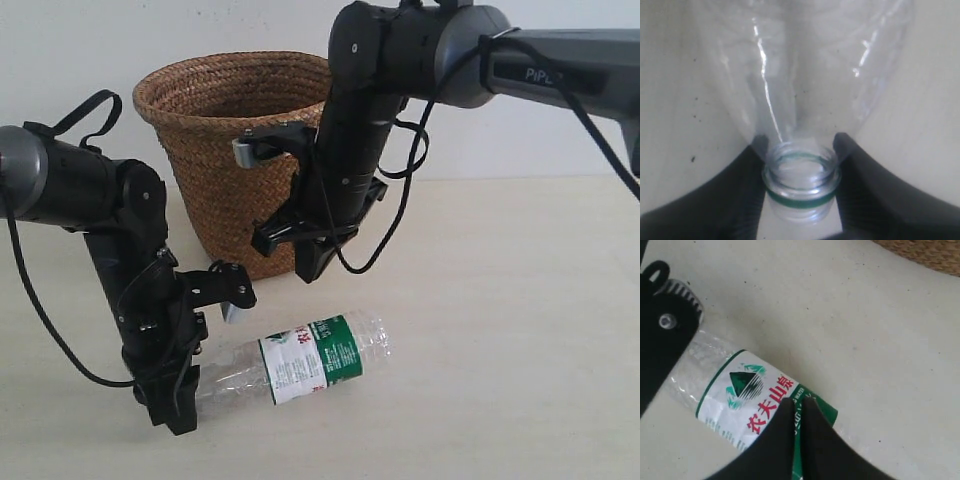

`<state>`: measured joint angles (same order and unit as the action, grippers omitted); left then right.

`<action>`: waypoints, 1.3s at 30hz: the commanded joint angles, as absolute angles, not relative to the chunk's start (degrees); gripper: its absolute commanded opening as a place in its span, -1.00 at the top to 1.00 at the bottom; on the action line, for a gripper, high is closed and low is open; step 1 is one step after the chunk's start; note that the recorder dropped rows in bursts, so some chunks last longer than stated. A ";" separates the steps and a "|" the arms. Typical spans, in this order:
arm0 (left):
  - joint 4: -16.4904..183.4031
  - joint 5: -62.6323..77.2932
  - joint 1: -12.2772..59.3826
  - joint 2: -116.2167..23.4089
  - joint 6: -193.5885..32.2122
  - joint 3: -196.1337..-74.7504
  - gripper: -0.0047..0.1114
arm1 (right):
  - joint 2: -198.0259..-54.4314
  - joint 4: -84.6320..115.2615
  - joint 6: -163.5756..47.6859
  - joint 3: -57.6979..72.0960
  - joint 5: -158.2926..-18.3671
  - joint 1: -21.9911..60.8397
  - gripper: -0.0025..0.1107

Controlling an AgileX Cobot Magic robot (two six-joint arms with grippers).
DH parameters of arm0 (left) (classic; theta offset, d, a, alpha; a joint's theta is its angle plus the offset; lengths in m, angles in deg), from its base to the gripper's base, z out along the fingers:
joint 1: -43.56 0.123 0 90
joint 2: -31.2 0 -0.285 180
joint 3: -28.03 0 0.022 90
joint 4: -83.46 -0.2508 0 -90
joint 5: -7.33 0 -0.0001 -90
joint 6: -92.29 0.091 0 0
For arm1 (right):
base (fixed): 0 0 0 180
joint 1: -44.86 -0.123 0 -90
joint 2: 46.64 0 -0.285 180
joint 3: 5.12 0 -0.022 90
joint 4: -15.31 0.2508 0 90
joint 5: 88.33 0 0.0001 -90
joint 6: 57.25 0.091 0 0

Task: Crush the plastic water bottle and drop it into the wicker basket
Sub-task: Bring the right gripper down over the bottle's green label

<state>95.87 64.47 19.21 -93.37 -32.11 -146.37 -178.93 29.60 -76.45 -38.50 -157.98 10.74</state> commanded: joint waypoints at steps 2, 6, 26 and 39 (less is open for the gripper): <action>94.22 64.96 18.91 -93.40 -34.98 -146.02 0.85 | -179.02 27.95 -73.41 -38.60 -158.29 9.95 0.96; 91.91 65.52 19.02 -93.40 -37.48 -146.02 0.85 | -179.02 27.12 -72.38 -36.58 -158.29 9.58 0.96; 91.40 66.24 19.02 -93.40 -38.79 -146.02 0.85 | -179.02 26.15 -71.45 -31.72 -158.29 8.33 0.96; 91.60 66.24 19.02 -93.40 -38.80 -146.02 0.85 | -179.14 25.93 -71.26 -23.87 -156.62 8.33 0.96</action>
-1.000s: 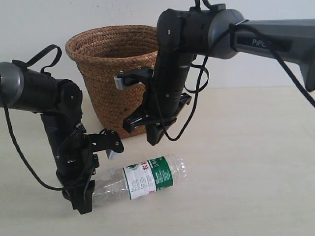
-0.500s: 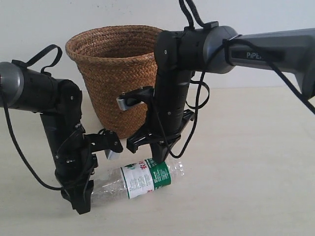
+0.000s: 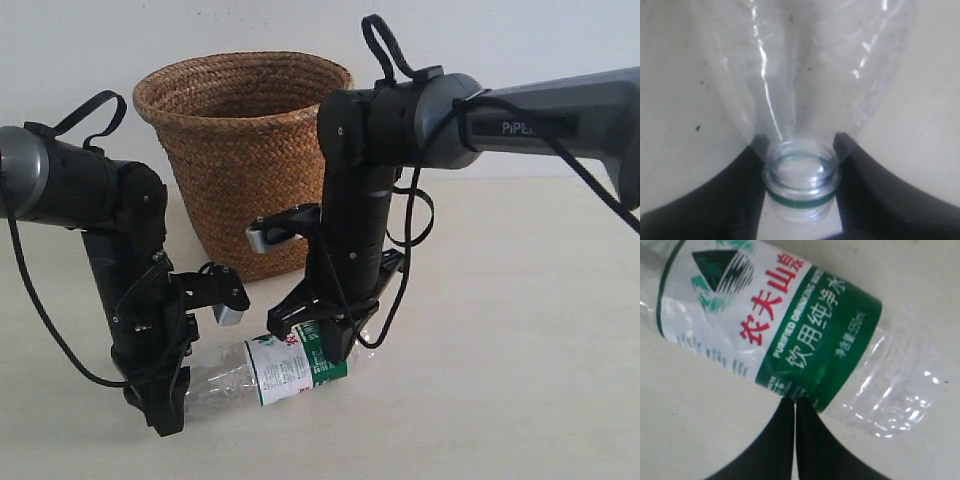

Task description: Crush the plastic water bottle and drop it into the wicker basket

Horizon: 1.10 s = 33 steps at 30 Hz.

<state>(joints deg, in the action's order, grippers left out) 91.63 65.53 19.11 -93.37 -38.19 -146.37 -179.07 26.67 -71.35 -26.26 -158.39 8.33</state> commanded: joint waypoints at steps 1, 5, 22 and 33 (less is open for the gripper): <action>91.60 66.24 19.02 -93.40 -38.80 -146.02 0.85 | -179.14 25.93 -71.26 -23.87 -156.60 8.33 0.96; 91.60 66.24 19.02 -93.40 -38.80 -146.02 0.85 | -178.16 26.08 -71.26 -24.11 -157.84 8.33 0.96; 91.75 67.05 18.91 -94.42 -38.80 -146.02 0.85 | -176.71 27.01 -71.15 -26.33 -153.63 8.33 0.96; 92.01 67.30 18.92 -94.42 -38.57 -146.02 0.85 | -179.01 26.90 -70.34 -31.98 -156.48 8.33 0.96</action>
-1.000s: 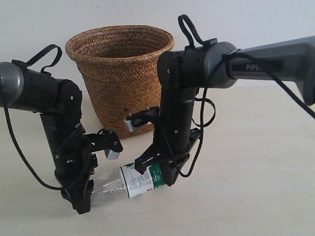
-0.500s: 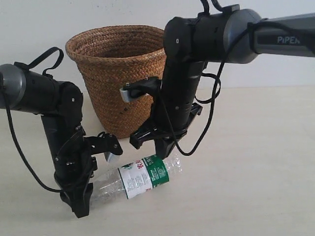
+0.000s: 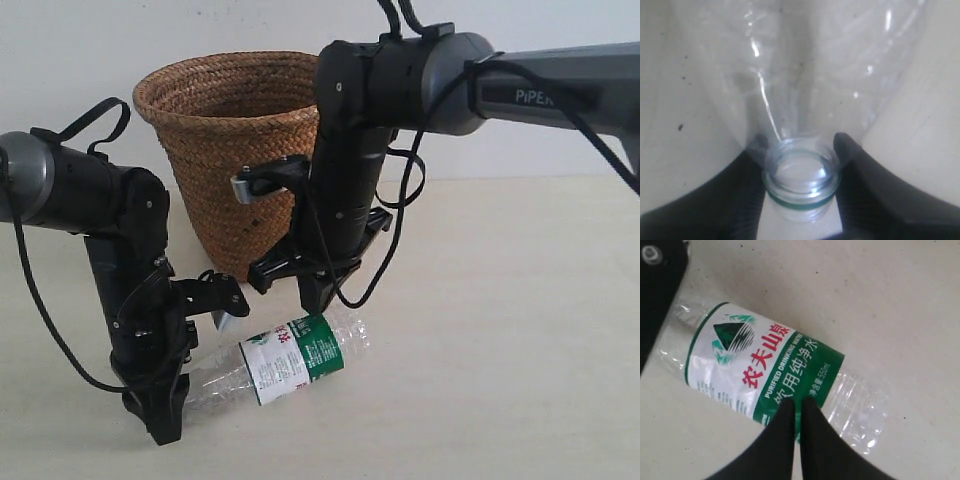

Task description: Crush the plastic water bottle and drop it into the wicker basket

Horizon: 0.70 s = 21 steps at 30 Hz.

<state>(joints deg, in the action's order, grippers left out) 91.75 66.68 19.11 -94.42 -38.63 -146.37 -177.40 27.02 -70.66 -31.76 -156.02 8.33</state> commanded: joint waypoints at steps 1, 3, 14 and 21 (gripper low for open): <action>92.01 67.30 18.92 -94.42 -38.57 -146.02 0.85 | -179.64 26.90 -70.21 -31.98 -156.57 8.33 0.96; 92.01 67.30 18.92 -94.42 -38.57 -146.02 0.85 | -181.49 27.02 -70.21 -31.98 -156.95 8.33 0.96; 92.01 67.30 18.92 -94.42 -38.57 -146.02 0.85 | -189.92 28.95 -70.42 -31.98 -158.29 8.33 0.96; 92.01 67.30 18.92 -94.42 -38.57 -146.02 0.85 | -190.40 29.57 -71.28 -31.85 -158.04 8.33 0.96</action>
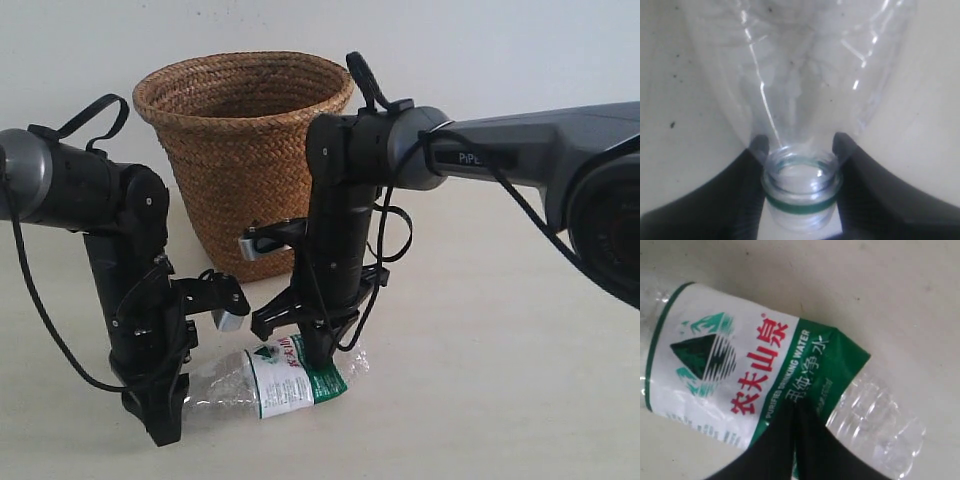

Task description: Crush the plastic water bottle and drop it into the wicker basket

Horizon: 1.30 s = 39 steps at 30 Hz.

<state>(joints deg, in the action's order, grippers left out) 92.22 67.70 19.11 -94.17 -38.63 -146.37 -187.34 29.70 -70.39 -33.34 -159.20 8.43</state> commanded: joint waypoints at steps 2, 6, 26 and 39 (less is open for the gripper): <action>92.01 67.30 18.92 -94.42 -38.57 -146.02 0.85 | -190.25 29.57 -71.28 -31.85 -158.29 8.33 0.96; 92.01 67.30 18.92 -94.42 -38.57 -146.02 0.85 | -187.49 29.57 -72.74 -31.96 -158.29 8.33 0.96; 92.01 67.54 18.92 -94.42 -38.45 -146.02 0.85 | -173.20 31.51 -77.38 -31.96 -158.29 7.55 0.96; 91.65 67.81 18.92 -94.31 -38.02 -146.02 0.85 | -175.67 26.38 -88.96 -31.75 -158.29 4.25 0.96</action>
<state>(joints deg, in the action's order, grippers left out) 92.00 67.72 19.11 -94.43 -38.24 -146.37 -176.08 29.57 -85.15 -31.86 -158.25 4.31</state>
